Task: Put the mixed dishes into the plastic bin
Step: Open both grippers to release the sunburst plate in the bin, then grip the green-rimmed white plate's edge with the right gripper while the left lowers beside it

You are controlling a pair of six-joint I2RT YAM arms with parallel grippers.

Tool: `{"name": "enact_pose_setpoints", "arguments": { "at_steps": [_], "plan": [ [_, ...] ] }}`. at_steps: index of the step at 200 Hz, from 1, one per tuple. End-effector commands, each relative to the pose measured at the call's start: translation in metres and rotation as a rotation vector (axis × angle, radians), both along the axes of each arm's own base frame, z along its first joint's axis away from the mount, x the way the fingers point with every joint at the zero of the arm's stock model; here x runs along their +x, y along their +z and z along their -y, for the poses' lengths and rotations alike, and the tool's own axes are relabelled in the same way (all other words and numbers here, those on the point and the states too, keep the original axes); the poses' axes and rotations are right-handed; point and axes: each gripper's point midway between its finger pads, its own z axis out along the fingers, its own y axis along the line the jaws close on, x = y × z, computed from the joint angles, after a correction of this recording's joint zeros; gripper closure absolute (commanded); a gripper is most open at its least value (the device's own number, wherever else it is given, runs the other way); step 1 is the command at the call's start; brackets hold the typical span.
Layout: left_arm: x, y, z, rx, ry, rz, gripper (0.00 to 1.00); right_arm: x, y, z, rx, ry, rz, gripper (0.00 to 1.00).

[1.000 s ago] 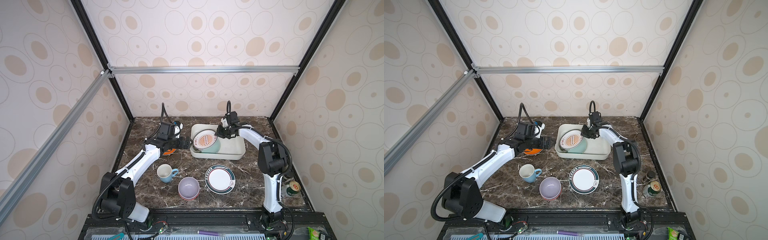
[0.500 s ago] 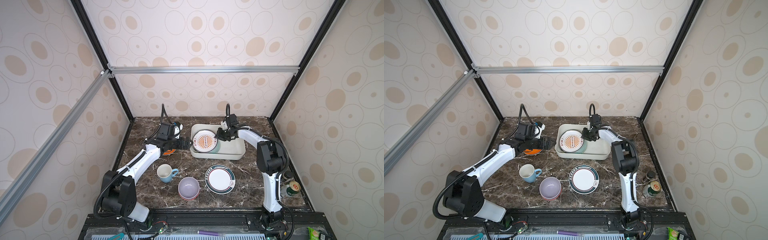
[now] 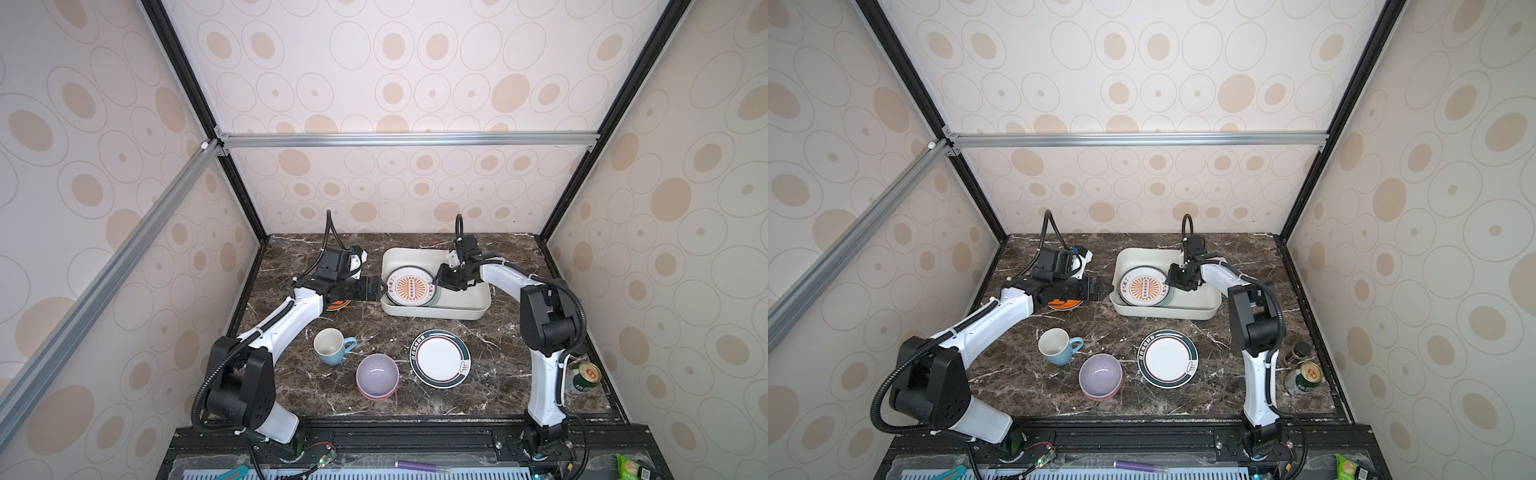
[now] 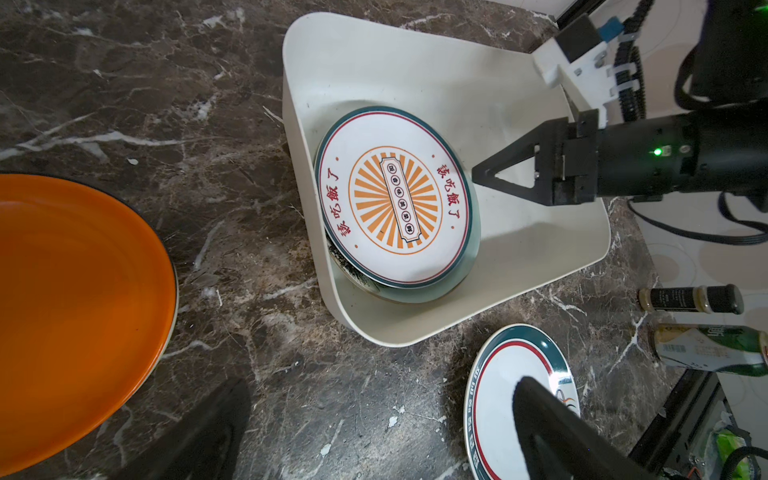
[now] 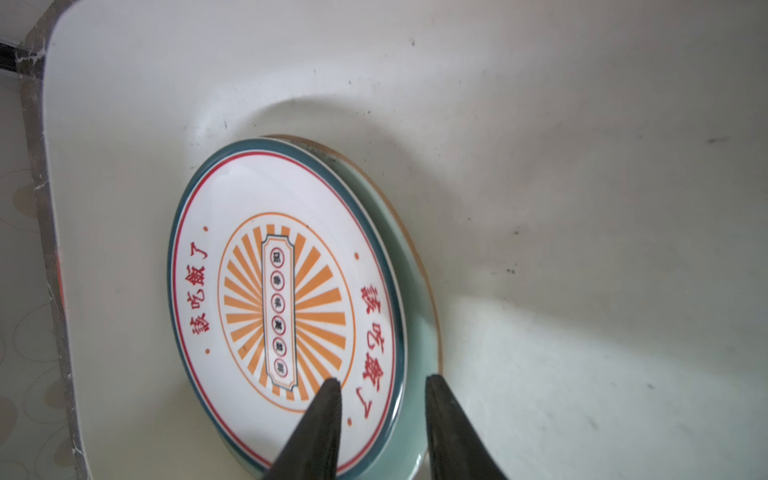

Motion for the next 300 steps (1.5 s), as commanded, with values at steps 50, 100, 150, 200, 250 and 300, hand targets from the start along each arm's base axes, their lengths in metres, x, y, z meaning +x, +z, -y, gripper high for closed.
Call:
{"name": "enact_pose_setpoints", "arguments": {
  "at_steps": [50,100,150,200,250,300],
  "plan": [
    [-0.057,-0.008,0.075,0.129,-0.238,-0.018,0.16,-0.112,0.063,0.045,-0.056,-0.004,0.055,0.61],
    [-0.084,-0.025,0.087,0.180,-0.283,-0.054,0.26,-0.210,0.013,0.078,-0.091,-0.044,-0.059,0.60],
    [-0.101,-0.054,0.110,0.223,-0.335,-0.108,0.29,-0.256,-0.014,0.082,-0.034,-0.059,-0.098,0.56],
    [-0.110,-0.083,0.115,0.234,-0.339,-0.170,0.32,-0.270,-0.042,0.073,0.020,-0.041,-0.179,0.56],
    [-0.118,-0.106,0.115,0.256,-0.339,-0.234,0.53,-0.271,-0.050,0.067,0.054,-0.024,-0.186,0.57],
    [-0.124,-0.130,0.116,0.339,-0.344,-0.281,0.72,-0.271,-0.054,0.064,0.071,-0.012,-0.187,0.57]
  ]
}}
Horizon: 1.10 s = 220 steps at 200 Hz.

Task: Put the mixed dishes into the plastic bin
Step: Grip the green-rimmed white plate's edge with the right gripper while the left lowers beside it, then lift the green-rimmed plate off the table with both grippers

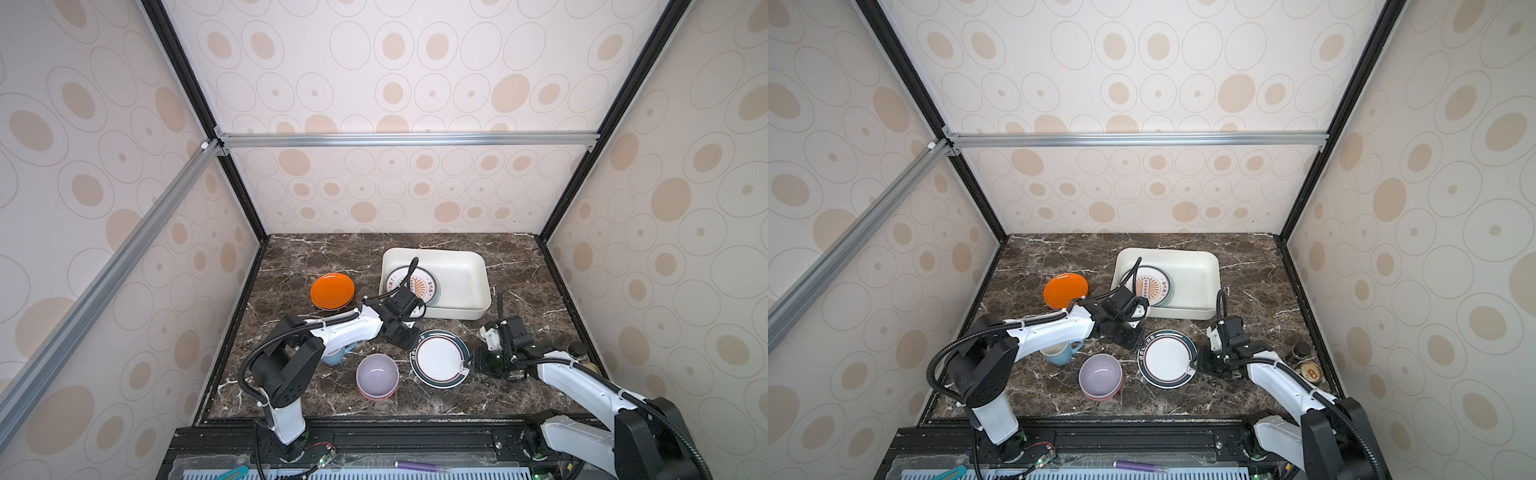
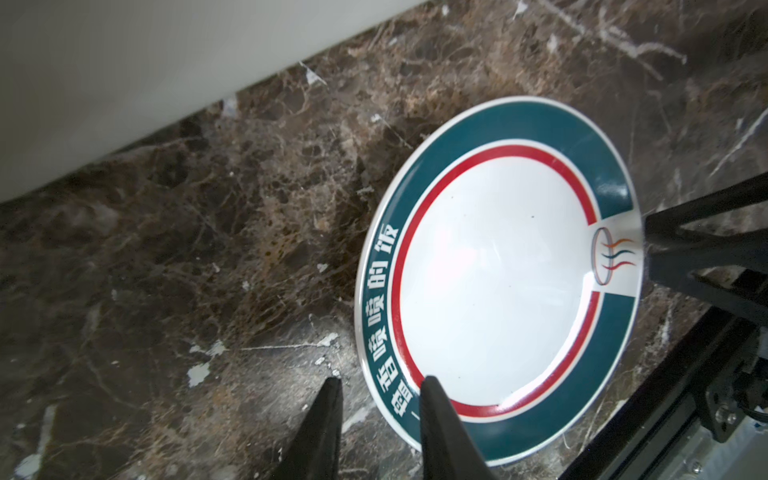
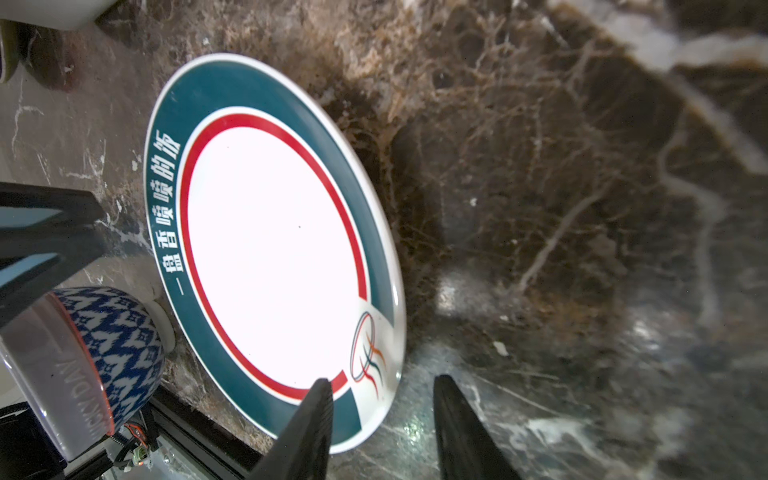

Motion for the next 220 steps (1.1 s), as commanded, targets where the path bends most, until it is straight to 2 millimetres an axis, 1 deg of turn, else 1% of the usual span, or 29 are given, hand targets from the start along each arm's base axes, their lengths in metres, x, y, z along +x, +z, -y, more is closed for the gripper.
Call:
{"name": "enact_pose_setpoints", "arguments": {
  "at_steps": [1,20,44,80,115,131,147,151,162,169,180,188,202,207,212,217,220],
  "plan": [
    [-0.003,-0.009,0.000,0.054,-0.007,-0.010,0.72,-0.003,-0.005,-0.002,0.018,0.006,-0.013,0.57],
    [-0.004,-0.017,-0.002,0.085,-0.009,-0.023,0.79,-0.003,-0.008,-0.004,0.023,0.009,-0.017,0.57],
    [-0.006,-0.025,-0.003,0.103,-0.013,-0.038,0.84,-0.002,-0.012,-0.004,0.024,0.010,-0.022,0.57],
    [-0.009,-0.033,-0.002,0.106,-0.019,-0.054,0.89,0.000,-0.018,-0.009,0.048,0.011,-0.037,0.58],
    [-0.011,-0.038,0.000,0.103,-0.023,-0.063,0.91,0.003,-0.020,-0.013,0.069,0.013,-0.043,0.58],
    [-0.012,-0.041,0.000,0.107,-0.025,-0.068,0.93,0.005,-0.021,-0.016,0.088,0.015,-0.046,0.60],
    [-0.011,-0.043,0.002,0.104,-0.028,-0.069,0.94,0.007,-0.020,-0.021,0.116,0.018,-0.045,0.67],
    [-0.011,-0.043,0.003,0.102,-0.028,-0.069,0.94,0.007,-0.019,-0.022,0.123,0.018,-0.046,0.70],
    [-0.010,-0.043,0.004,0.102,-0.028,-0.068,0.94,0.008,-0.018,-0.024,0.137,0.020,-0.048,0.83],
    [-0.009,-0.042,0.005,0.100,-0.028,-0.062,0.94,0.008,-0.017,-0.025,0.143,0.021,-0.051,0.90],
    [-0.005,-0.038,0.006,0.097,-0.024,-0.048,0.94,0.009,-0.014,-0.025,0.140,0.023,-0.050,0.97],
    [-0.002,-0.034,0.005,0.101,-0.017,-0.031,0.94,0.010,-0.012,-0.024,0.132,0.024,-0.044,1.00],
    [0.005,-0.023,0.005,0.102,-0.005,0.004,0.92,0.010,-0.004,-0.023,0.122,0.032,-0.032,1.00],
    [0.006,-0.019,0.005,0.098,-0.005,0.016,0.89,0.010,-0.001,-0.023,0.119,0.035,-0.027,1.00],
    [0.009,-0.013,0.005,0.095,0.000,0.030,0.83,0.009,0.002,-0.022,0.115,0.038,-0.025,1.00],
    [0.011,-0.008,0.005,0.092,0.004,0.044,0.76,0.009,0.006,-0.022,0.113,0.040,-0.019,1.00],
    [0.011,-0.004,0.006,0.086,0.004,0.051,0.69,0.009,0.008,-0.021,0.111,0.041,-0.017,1.00]
  ]
}}
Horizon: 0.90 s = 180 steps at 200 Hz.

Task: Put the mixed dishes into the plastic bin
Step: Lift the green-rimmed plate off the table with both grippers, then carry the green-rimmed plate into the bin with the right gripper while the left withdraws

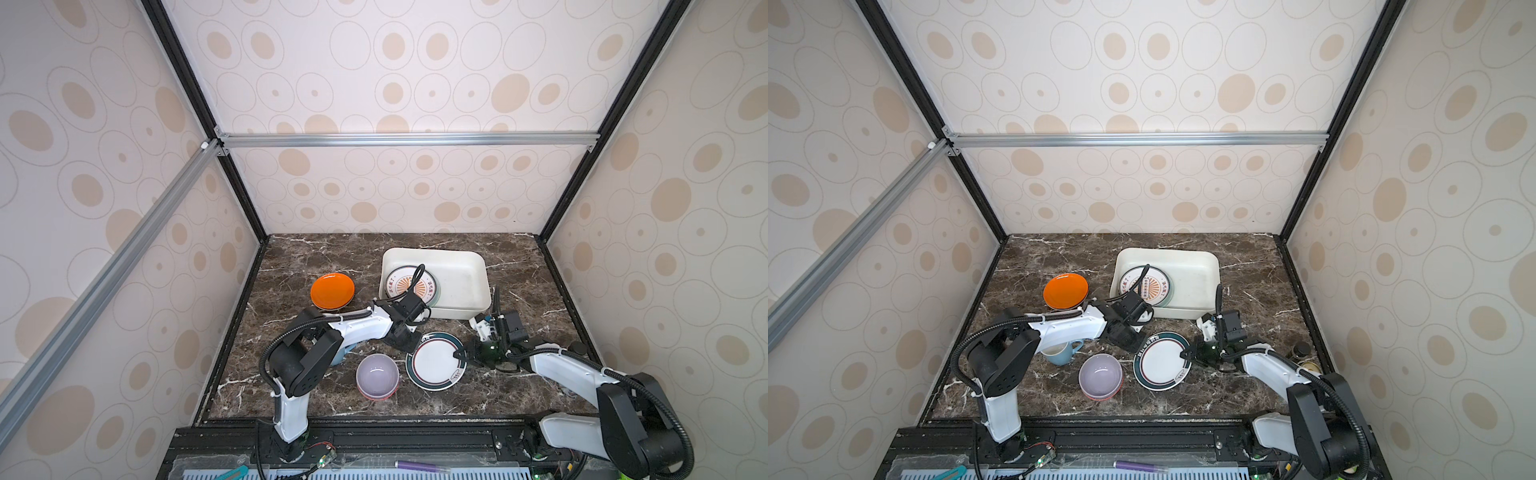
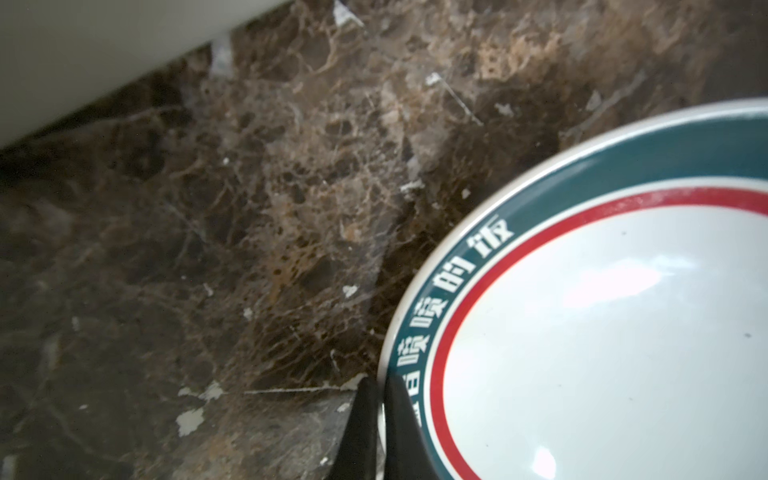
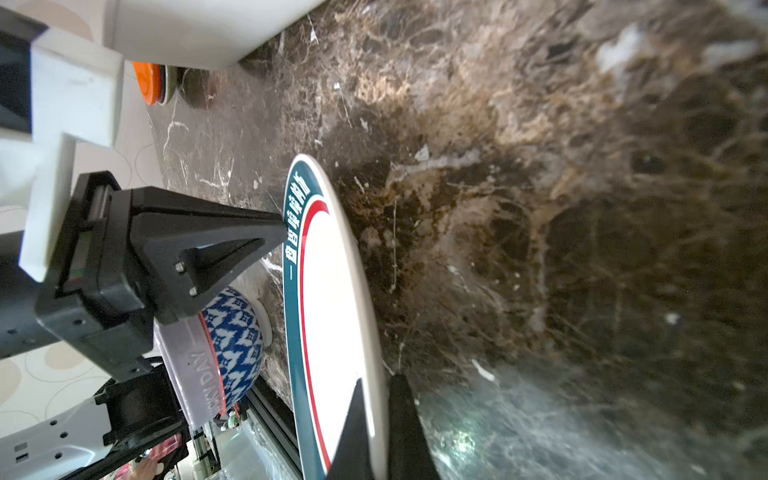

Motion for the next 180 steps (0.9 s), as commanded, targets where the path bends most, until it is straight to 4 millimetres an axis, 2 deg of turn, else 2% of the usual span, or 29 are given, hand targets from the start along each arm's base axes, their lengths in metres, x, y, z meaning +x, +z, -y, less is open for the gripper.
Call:
{"name": "enact_pose_setpoints", "arguments": {
  "at_steps": [1,14,28,52,92,126,138,171,180],
  "plan": [
    [0.006,0.024,0.008,-0.015,-0.011,0.056,0.67,-0.014,-0.006,0.015,-0.110,-0.003,-0.039,1.00],
    [0.008,0.039,0.009,-0.032,-0.012,0.086,0.53,-0.015,0.004,0.016,-0.114,0.005,-0.025,1.00],
    [0.012,0.058,0.007,-0.049,-0.005,0.127,0.31,-0.017,0.014,0.018,-0.121,0.008,-0.013,1.00],
    [0.018,0.092,0.002,-0.080,0.014,0.202,0.01,-0.017,0.030,0.020,-0.126,0.001,0.019,1.00],
    [0.029,0.159,-0.011,-0.158,0.066,0.345,0.01,-0.010,0.061,0.017,-0.105,-0.006,0.070,1.00],
    [0.038,0.208,-0.042,-0.220,0.141,0.447,0.01,0.012,0.097,0.013,-0.101,-0.008,0.135,1.00],
    [0.042,0.213,-0.059,-0.226,0.168,0.462,0.01,0.025,0.111,0.012,-0.109,-0.014,0.162,1.00],
    [0.051,0.202,-0.110,-0.232,0.264,0.447,0.01,0.070,0.145,0.001,-0.104,-0.027,0.219,0.99],
    [0.052,0.199,-0.120,-0.245,0.285,0.446,0.01,0.085,0.148,-0.003,-0.107,-0.032,0.224,0.99]
  ]
}}
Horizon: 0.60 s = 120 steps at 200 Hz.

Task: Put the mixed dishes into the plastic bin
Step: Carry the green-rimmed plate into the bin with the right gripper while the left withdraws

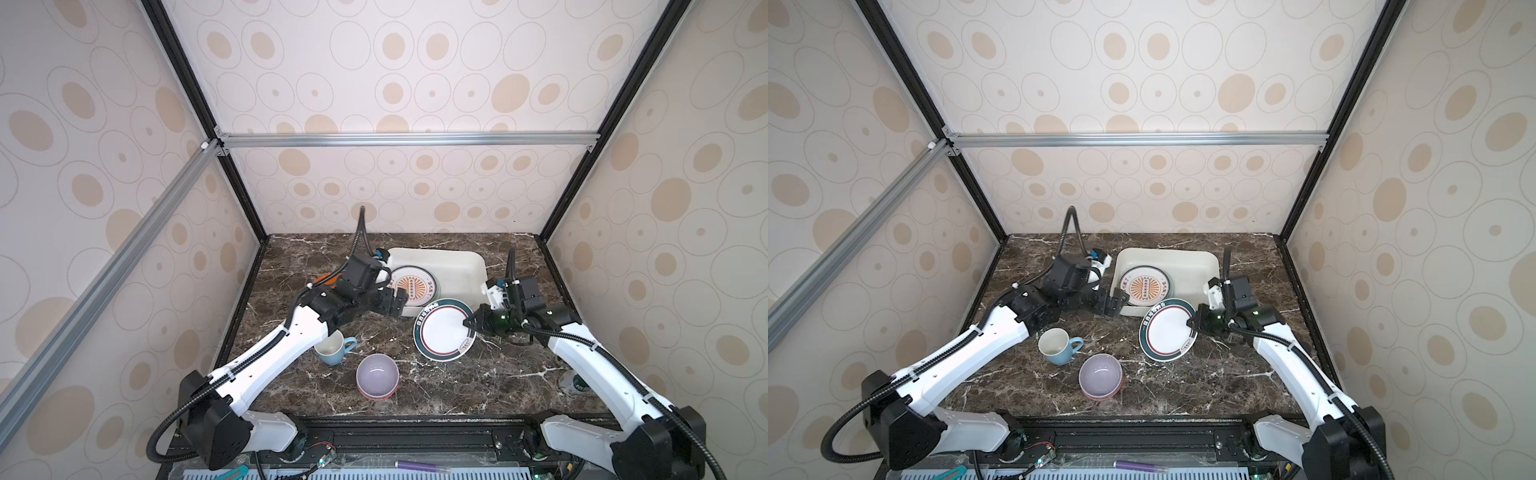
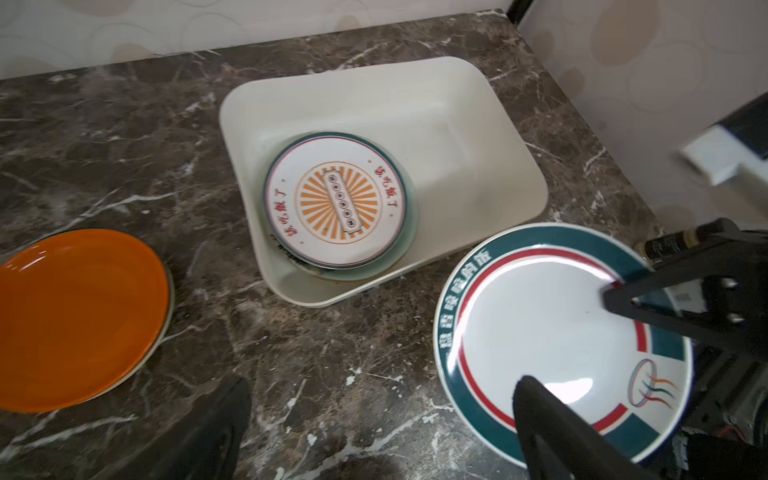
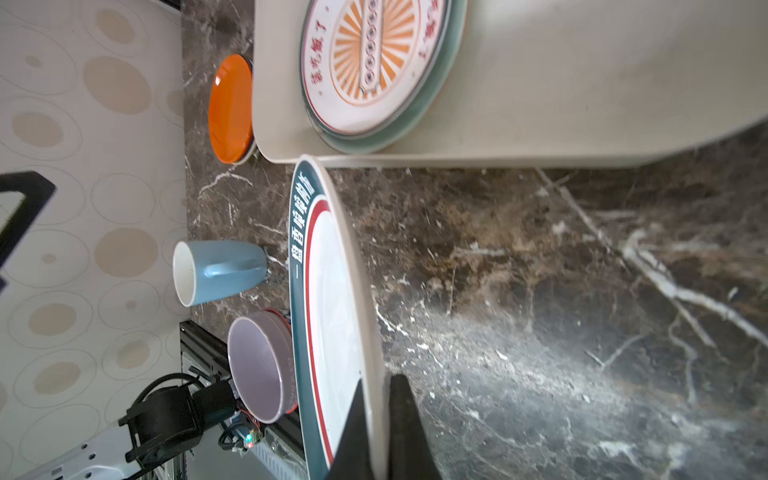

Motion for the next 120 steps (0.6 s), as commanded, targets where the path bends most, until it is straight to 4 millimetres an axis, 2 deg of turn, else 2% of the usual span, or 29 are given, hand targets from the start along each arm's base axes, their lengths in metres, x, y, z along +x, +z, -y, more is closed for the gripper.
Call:
{"name": "enact_pose_setpoints", "arguments": {
  "at_steps": [1,32,74,96,120],
  "plan": [
    [-0.005,-0.020,-0.027,0.008,0.020,-0.043,0.01,0.032,0.017,-0.009,-0.005,0.002,0.040,0.99],
    [-0.002,-0.027,-0.048,-0.014,0.060,-0.036,0.01,0.085,0.012,-0.023,-0.013,-0.003,0.026,0.99],
    [0.006,-0.038,-0.065,-0.003,0.087,-0.047,0.01,0.153,-0.009,-0.046,0.003,-0.010,-0.006,0.99],
    [0.014,-0.040,-0.070,-0.006,0.091,-0.052,0.01,0.180,-0.019,-0.056,0.016,-0.003,-0.019,0.99],
    [0.021,-0.050,-0.075,-0.003,0.093,-0.069,0.01,0.199,-0.034,-0.066,0.039,-0.002,-0.045,0.99]
  ]
}}
